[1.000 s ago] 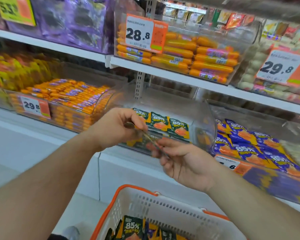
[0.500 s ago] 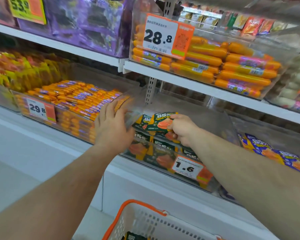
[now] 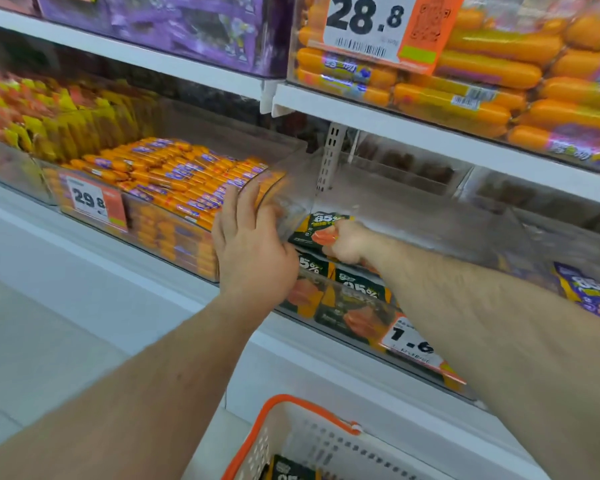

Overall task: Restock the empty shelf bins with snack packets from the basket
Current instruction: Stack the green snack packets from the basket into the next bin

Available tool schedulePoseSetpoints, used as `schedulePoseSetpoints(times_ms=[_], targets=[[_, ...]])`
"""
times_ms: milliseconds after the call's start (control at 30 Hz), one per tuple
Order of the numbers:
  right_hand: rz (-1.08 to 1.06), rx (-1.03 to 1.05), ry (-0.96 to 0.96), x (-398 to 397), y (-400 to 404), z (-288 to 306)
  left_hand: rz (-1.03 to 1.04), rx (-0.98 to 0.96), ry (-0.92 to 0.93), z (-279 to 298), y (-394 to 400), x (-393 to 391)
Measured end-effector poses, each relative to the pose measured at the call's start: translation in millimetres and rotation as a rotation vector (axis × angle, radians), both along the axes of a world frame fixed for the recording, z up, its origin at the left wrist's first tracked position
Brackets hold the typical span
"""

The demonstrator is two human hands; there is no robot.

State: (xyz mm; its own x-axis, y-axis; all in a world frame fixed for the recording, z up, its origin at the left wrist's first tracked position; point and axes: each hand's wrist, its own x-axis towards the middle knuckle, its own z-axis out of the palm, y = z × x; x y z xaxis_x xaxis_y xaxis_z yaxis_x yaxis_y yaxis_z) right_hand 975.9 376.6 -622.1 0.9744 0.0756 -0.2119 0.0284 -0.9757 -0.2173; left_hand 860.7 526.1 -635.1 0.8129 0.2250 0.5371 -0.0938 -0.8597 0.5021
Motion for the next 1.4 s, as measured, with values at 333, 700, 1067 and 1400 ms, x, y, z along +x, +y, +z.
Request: schedulePoseSetpoints(times_ms=[333, 700, 1067, 1400], targets=[[0.011, -0.327, 0.038, -2.1, 4.4, -1.5, -0.024, 0.026, -0.084, -0.8, 0.9, -3.7], [0.101, -0.189, -0.889, -118.5, -14.8, 33.8, -0.616, 0.174, 0.044, -0.5, -15.4, -42.1], [0.088, 0.254, -0.051, -252.8, -59.1, -199.4, -0.85, 0.848, 1.215, -75.1, -45.4, -72.2], [-0.817, 0.69, 0.708, -251.4, -17.0, -301.0, -0.826, 0.788, 1.234, -74.9, -55.3, -70.2]])
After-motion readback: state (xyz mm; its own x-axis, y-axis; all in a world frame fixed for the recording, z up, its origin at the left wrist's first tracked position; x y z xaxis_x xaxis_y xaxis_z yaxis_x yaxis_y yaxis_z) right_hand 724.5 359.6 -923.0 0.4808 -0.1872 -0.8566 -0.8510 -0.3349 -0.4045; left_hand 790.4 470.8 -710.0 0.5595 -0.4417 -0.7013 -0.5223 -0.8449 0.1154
